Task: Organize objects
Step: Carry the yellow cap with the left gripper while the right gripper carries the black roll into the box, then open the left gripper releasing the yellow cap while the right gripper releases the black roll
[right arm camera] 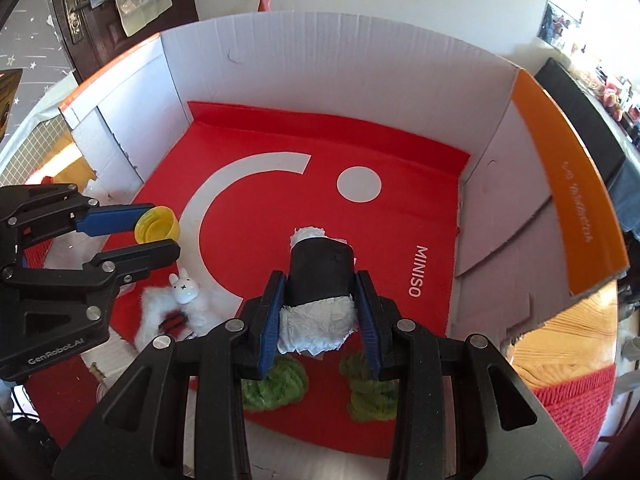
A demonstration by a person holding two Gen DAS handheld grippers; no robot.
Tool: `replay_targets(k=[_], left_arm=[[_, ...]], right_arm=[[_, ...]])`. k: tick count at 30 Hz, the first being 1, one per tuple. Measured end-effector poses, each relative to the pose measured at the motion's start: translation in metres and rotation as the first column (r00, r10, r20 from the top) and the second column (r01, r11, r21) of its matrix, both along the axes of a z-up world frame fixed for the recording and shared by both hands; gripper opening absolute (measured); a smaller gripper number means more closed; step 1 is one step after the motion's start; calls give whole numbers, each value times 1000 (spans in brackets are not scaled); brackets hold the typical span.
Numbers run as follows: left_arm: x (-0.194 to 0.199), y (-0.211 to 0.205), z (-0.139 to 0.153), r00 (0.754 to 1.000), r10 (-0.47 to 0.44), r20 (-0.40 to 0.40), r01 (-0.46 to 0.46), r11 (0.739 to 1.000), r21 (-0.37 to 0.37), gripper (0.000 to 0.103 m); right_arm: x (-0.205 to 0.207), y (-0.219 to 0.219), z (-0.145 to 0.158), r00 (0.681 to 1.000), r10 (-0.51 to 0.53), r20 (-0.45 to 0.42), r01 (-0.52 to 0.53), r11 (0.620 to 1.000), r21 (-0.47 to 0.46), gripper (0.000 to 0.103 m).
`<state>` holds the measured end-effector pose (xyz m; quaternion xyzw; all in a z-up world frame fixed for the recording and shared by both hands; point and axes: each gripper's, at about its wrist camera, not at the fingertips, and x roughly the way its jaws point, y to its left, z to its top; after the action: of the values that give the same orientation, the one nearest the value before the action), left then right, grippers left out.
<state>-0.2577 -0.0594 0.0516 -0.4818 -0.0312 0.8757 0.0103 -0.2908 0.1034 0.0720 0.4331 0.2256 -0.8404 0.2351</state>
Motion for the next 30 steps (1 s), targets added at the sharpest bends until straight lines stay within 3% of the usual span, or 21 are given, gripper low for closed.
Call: replay_targets(k=[8,30], left_arm=[[-4,-2,-10,999,-15,42,15,1000,16,31],[-8,-2,-9,998,-26,48,26,1000,6,32]], right_arm=[[-4,3,-4,1000,6,17,-7,999,41,33],[0,12,1,999,15,33,-18,997,69,34]])
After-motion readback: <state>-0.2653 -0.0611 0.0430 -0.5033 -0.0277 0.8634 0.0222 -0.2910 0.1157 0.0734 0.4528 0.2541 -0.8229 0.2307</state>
